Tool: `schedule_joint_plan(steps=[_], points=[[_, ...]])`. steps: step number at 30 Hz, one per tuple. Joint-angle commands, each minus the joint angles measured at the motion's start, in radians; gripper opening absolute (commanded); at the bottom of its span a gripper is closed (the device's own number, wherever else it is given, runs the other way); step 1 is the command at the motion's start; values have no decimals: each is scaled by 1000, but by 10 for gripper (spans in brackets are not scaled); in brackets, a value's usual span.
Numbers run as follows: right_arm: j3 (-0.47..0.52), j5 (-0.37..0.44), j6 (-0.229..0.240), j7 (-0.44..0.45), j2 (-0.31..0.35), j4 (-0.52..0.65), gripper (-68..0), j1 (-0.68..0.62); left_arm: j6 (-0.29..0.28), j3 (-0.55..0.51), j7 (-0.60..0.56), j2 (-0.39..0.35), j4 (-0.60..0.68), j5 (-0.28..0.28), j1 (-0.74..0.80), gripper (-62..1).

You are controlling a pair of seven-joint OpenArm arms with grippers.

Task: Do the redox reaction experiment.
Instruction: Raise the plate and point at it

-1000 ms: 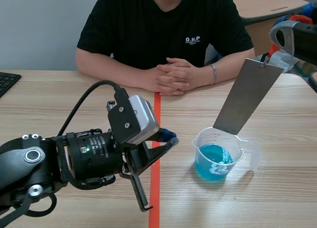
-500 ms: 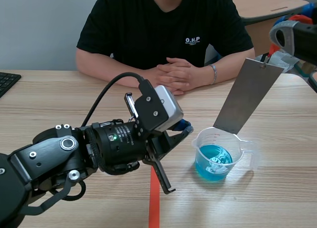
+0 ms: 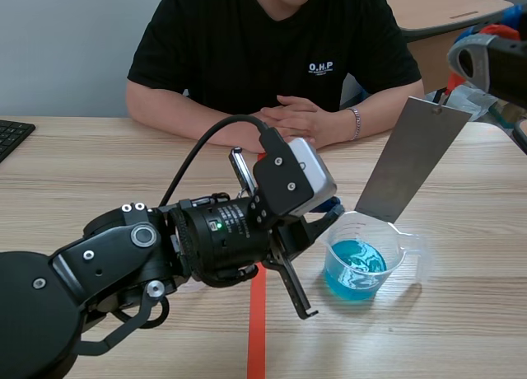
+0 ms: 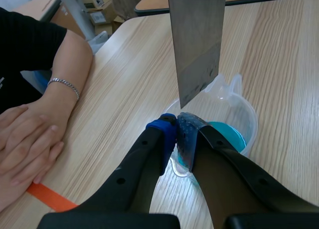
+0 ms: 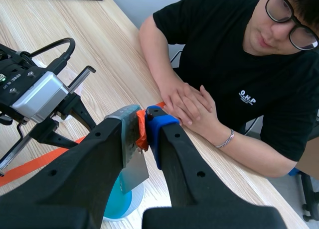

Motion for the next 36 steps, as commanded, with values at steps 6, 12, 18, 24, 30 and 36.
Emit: schedule_joint_plan(steps=[6, 12, 18, 24, 30, 36], points=[[11, 15, 6, 11, 7, 16, -660, 7, 6, 5, -9, 22, 13, 10, -6, -563], [11, 15, 6, 11, 7, 16, -660, 7, 6, 5, -9, 21, 13, 17, -6, -563], [11, 15, 6, 11, 7, 16, -660, 7, 6, 5, -9, 21, 13, 17, -6, -563], [11, 15, 6, 11, 7, 16, -660, 7, 6, 5, -10, 21, 13, 17, -6, -563], [11, 15, 6, 11, 7, 16, -660, 7, 6, 5, -10, 21, 13, 17, -6, -563], [11, 15, 6, 11, 7, 16, -660, 7, 6, 5, -10, 21, 13, 17, -6, -563]])
